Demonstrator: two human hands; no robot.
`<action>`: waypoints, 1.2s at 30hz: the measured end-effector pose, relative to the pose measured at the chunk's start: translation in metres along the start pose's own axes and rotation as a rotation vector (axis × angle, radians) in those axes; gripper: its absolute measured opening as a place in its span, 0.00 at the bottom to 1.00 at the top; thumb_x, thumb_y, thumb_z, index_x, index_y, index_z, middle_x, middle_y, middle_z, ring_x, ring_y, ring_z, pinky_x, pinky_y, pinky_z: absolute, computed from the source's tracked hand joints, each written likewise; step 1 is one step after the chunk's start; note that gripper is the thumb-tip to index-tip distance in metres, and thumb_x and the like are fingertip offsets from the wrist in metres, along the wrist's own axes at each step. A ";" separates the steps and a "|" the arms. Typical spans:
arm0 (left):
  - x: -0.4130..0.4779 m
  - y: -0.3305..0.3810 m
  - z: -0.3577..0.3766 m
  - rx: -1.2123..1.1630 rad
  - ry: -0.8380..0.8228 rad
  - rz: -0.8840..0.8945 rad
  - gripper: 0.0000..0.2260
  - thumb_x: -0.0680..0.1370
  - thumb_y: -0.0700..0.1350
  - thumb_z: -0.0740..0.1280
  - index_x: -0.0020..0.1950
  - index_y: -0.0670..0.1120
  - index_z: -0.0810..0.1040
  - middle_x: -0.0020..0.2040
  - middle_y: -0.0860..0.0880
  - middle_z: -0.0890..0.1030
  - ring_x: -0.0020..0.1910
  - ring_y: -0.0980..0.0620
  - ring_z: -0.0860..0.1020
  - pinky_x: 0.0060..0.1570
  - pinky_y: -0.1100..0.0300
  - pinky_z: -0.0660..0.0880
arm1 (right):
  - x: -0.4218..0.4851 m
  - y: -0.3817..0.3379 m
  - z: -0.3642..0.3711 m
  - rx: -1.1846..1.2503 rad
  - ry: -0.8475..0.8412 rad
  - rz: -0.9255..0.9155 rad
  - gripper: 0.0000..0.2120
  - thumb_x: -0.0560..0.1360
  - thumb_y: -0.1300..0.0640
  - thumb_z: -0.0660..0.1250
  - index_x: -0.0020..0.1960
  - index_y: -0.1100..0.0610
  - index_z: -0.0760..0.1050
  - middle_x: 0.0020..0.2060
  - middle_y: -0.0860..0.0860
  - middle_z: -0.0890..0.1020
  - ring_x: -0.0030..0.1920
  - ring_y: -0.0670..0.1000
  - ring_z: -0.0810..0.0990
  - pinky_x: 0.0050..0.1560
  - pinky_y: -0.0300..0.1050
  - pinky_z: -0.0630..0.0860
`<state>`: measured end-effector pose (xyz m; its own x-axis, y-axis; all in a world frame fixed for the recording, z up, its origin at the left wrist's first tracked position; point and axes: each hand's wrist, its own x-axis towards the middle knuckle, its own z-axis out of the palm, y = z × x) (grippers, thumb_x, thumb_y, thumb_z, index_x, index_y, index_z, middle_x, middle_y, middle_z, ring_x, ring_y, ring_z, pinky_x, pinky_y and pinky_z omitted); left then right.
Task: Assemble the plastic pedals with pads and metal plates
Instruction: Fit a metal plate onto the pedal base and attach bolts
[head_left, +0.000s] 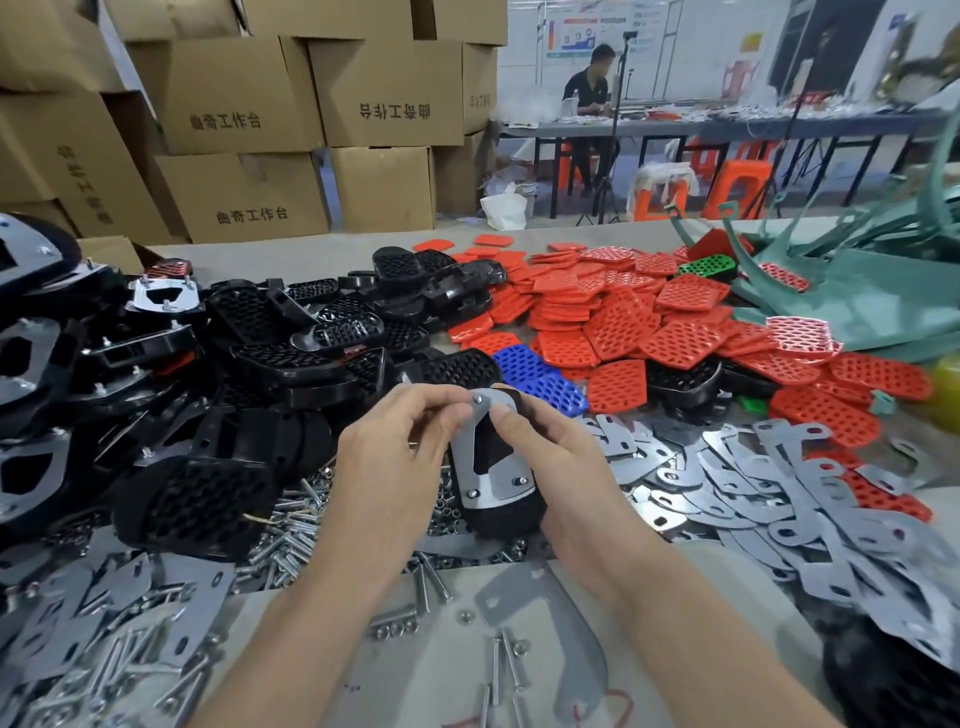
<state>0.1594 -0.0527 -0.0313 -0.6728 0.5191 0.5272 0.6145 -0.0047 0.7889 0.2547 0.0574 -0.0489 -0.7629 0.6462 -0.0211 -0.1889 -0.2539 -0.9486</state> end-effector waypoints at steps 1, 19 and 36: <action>0.000 0.001 0.000 0.011 0.003 0.018 0.10 0.78 0.43 0.71 0.46 0.60 0.82 0.45 0.62 0.83 0.46 0.62 0.81 0.46 0.74 0.72 | 0.001 0.000 0.002 -0.007 0.019 -0.011 0.08 0.81 0.56 0.68 0.58 0.54 0.84 0.54 0.55 0.87 0.61 0.59 0.83 0.69 0.59 0.75; -0.003 -0.001 -0.001 0.014 0.059 0.138 0.09 0.76 0.45 0.74 0.45 0.61 0.80 0.45 0.57 0.77 0.45 0.57 0.77 0.45 0.72 0.70 | -0.004 0.004 0.010 -0.098 -0.038 -0.171 0.07 0.82 0.57 0.68 0.53 0.49 0.85 0.50 0.51 0.88 0.56 0.53 0.85 0.62 0.49 0.79; -0.004 -0.007 0.000 0.176 -0.004 0.250 0.11 0.81 0.51 0.65 0.61 0.55 0.82 0.50 0.60 0.73 0.53 0.53 0.76 0.51 0.68 0.71 | -0.007 0.002 0.010 -0.145 -0.031 -0.228 0.08 0.83 0.56 0.67 0.54 0.49 0.85 0.50 0.52 0.88 0.55 0.54 0.85 0.61 0.51 0.79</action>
<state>0.1580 -0.0546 -0.0394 -0.4901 0.5238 0.6967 0.8232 0.0154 0.5675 0.2532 0.0449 -0.0478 -0.7297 0.6523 0.2053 -0.2689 0.0024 -0.9632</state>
